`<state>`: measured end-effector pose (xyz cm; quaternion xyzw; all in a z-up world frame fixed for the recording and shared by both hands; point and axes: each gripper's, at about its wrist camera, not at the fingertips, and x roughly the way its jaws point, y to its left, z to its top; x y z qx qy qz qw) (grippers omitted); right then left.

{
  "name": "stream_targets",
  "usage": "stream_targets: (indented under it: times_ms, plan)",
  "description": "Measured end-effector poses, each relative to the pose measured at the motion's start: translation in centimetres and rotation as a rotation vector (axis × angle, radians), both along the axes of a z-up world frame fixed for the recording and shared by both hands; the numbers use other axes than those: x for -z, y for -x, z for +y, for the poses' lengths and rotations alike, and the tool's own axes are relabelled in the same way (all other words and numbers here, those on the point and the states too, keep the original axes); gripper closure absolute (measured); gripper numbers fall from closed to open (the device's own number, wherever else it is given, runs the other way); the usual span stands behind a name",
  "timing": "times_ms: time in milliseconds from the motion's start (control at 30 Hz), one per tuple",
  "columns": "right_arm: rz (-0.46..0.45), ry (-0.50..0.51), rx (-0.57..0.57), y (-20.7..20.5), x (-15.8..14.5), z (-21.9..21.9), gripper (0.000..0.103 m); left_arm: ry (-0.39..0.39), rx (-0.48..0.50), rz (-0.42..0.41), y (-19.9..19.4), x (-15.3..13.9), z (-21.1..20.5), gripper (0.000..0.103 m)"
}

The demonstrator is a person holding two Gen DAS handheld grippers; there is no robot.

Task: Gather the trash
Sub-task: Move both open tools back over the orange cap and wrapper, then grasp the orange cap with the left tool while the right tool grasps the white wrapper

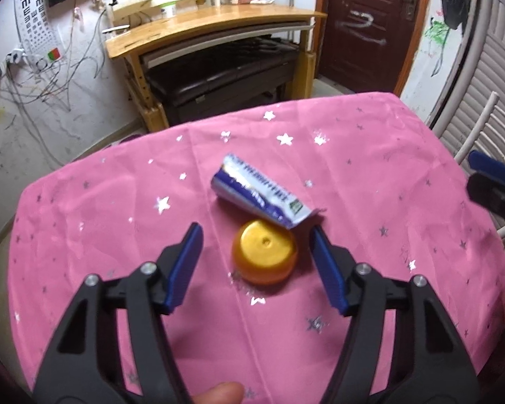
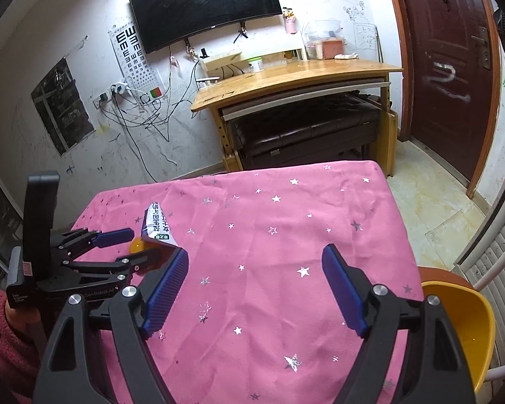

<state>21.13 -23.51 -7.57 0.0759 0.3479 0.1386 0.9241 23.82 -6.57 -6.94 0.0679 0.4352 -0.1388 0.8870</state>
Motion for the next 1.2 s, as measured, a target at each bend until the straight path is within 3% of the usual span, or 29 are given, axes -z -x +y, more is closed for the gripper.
stream_targets:
  times_ms: [100, 167, 333, 567, 1200]
  plan:
    - [0.006, 0.008, -0.009, -0.3, 0.2, 0.7, 0.027, 0.014, 0.024, -0.009, -0.2, 0.2, 0.0, 0.040]
    - [0.008, 0.014, -0.020, -0.5, 0.1, 1.3, 0.027, 0.016, 0.029, -0.004, -0.4, 0.4, 0.0, 0.053]
    - [0.008, 0.019, -0.037, -1.2, 0.0, 2.5, 0.027, 0.024, 0.039, 0.003, -0.6, 0.7, 0.4, 0.064]
    - [0.013, 0.040, -0.077, -1.8, -0.2, 4.6, 0.027, 0.047, 0.029, 0.012, -0.4, 0.5, 1.3, 0.064]
    - [0.083, 0.118, -0.258, -5.7, 2.0, 14.5, 0.027, 0.093, -0.150, -0.053, 2.5, -2.3, 11.2, 0.064]
